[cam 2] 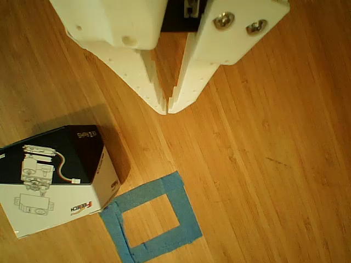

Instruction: Push the box on top of the target

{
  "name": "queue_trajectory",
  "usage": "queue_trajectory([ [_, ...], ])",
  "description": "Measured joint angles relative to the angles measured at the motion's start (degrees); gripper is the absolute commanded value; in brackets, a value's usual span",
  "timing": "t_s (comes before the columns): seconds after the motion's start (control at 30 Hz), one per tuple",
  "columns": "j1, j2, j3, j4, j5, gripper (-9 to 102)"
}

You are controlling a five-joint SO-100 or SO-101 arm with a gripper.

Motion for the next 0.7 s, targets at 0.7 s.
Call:
queue_trajectory([
  [0.7,0.00,0.00,0.00,-1.23,-1.76,0],
])
